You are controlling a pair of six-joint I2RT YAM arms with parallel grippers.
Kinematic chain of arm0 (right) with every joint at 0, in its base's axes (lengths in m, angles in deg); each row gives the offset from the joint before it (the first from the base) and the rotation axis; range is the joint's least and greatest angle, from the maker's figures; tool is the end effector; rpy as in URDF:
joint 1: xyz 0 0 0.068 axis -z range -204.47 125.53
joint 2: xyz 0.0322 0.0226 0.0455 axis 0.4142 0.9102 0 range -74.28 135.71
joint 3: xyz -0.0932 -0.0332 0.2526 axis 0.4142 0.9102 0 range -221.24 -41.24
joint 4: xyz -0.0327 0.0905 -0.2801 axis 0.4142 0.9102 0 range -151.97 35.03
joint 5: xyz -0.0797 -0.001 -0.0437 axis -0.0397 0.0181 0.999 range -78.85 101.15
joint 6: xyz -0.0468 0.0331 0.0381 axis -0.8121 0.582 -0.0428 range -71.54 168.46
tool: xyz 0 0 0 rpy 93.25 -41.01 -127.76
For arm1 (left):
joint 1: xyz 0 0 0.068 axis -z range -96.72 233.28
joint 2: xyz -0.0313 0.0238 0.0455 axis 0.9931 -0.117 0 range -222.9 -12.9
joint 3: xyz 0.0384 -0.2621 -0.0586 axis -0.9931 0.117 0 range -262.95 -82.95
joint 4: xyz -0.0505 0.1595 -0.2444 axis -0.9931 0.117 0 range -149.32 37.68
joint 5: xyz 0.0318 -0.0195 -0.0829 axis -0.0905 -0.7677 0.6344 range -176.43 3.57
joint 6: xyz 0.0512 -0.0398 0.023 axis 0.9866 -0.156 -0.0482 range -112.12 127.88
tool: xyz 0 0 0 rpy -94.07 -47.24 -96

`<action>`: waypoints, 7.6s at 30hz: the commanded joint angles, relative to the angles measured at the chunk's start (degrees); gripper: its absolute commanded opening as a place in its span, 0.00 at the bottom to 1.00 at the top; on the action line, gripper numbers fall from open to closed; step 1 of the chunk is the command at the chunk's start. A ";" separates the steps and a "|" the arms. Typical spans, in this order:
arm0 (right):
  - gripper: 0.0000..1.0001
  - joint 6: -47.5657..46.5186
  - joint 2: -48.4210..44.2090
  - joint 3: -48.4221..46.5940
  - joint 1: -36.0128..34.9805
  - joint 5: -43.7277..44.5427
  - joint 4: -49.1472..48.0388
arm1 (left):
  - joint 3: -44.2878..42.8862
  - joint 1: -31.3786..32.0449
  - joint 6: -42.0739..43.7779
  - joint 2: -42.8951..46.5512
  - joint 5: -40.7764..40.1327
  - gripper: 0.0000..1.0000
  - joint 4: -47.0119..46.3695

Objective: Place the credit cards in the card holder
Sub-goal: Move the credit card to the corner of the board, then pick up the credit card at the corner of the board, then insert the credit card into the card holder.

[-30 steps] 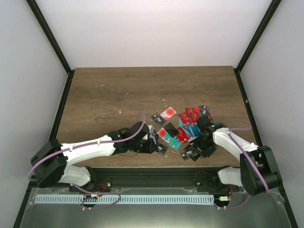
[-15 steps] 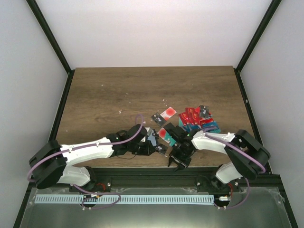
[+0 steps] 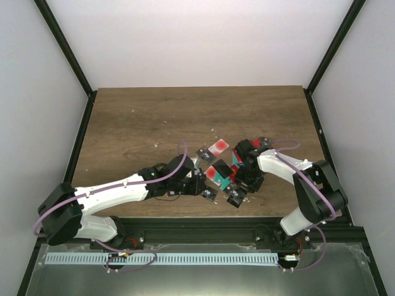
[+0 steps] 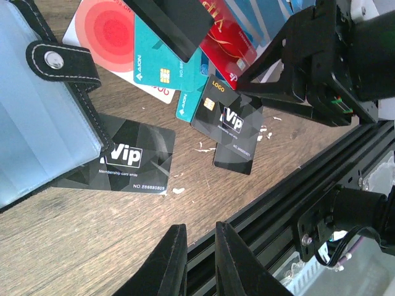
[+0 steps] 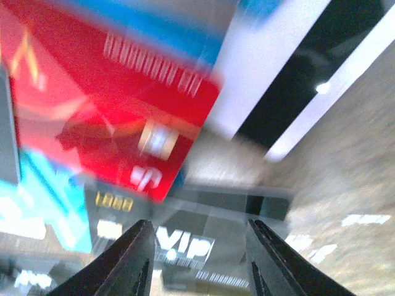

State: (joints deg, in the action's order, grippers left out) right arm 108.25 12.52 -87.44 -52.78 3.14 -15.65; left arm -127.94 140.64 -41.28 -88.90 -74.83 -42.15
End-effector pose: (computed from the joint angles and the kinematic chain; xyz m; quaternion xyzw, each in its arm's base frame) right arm 0.2298 0.1326 0.1088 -0.2687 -0.9603 -0.0688 0.0293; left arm 0.1603 -0.2708 0.1786 0.1024 0.9244 -0.3410 0.1367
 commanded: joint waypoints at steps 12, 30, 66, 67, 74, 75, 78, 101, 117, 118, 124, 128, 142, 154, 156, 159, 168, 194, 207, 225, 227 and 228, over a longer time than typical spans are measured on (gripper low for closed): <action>0.33 -1.07 6.27 7.17 -4.78 -2.88 -5.89 | -0.44 -0.50 1.12 0.13 -1.03 0.16 1.75; 0.30 3.33 4.45 8.22 -17.56 -6.60 -7.01 | 4.12 -0.42 0.27 -1.19 3.25 0.16 -3.20; 0.73 0.33 -26.68 27.66 -9.58 -18.09 -10.72 | -11.34 4.04 6.97 -28.40 16.75 0.16 -6.79; 0.72 1.46 -27.15 28.72 -9.57 -18.78 -13.12 | -10.97 4.07 6.91 -28.50 16.73 0.16 -7.06; 0.59 7.70 -27.68 32.83 -9.60 -19.55 -22.83 | -8.18 3.61 6.86 -28.05 15.33 0.15 -8.05; 0.55 7.93 -27.84 32.88 -9.58 -19.24 -23.04 | -7.68 3.44 6.89 -27.91 14.91 0.14 -8.02; 0.41 8.61 -29.47 32.84 -9.57 -18.26 -22.87 | -6.41 2.89 6.77 -27.17 14.55 0.13 -8.62; 0.01 -0.50 -32.80 7.87 -8.85 -0.22 5.52 | -11.39 -2.68 4.89 -9.93 8.99 0.15 2.77; 0.01 -30.55 -33.09 -8.83 -8.08 -31.61 -26.22 | -14.77 -23.91 15.21 14.19 25.96 0.33 12.31; 0.01 -31.21 -32.10 -9.60 -8.03 -34.38 -27.12 | -14.59 -24.44 15.24 15.40 28.10 0.35 11.40; 0.01 -31.75 -27.86 -12.19 -7.72 -48.65 -31.85 | -10.88 -25.14 10.71 20.30 38.36 0.41 -0.92; 0.01 -30.29 -26.04 -12.54 -7.74 -56.39 -34.98 | -9.94 -25.11 9.57 21.17 39.53 0.40 -3.93; 0.02 -29.15 -21.15 -13.12 -7.72 -61.59 -37.59 | -7.64 -25.16 7.73 19.58 41.56 0.04 -8.96; 0.63 -29.91 -19.22 -6.58 -4.95 -35.70 -26.24 | 2.44 -26.61 9.45 20.49 23.05 0.04 8.01; 0.62 -29.33 -18.80 -5.25 -5.00 -34.15 -26.70 | 4.13 -27.38 7.42 20.45 21.56 0.04 8.85; 0.57 -28.56 -16.57 -3.23 -4.94 -33.41 -27.07 | 6.78 -28.76 5.81 19.26 20.58 0.04 8.66; 0.51 -29.25 -8.55 -0.71 -4.96 -34.96 -29.69 | 8.83 -29.58 3.46 10.70 20.06 0.04 4.42; 0.40 -33.94 8.52 -5.67 -4.91 -35.25 -28.20 | 7.03 -29.60 4.28 -9.58 21.55 0.04 -5.16; 0.36 -35.38 15.31 -7.84 -3.92 -33.82 -28.76 | 7.40 -29.64 6.30 -11.03 21.48 0.04 -10.33; 0.24 -36.62 19.63 -8.07 -3.16 -31.27 -29.05 | 5.77 -29.60 17.54 -14.36 23.72 0.04 -12.81; 0.22 -36.83 19.99 -8.14 -3.14 -30.96 -29.16 | 5.52 -29.64 18.52 -14.24 24.11 0.04 -12.62; 0.21 -36.95 20.12 -8.20 -3.15 -30.82 -29.04 | 5.51 -29.65 18.84 -14.24 24.50 0.04 -12.90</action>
State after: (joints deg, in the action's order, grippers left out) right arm 72.67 30.14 -94.15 -56.11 -31.38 -43.78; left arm -121.23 110.85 -26.12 -102.43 -51.51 -53.76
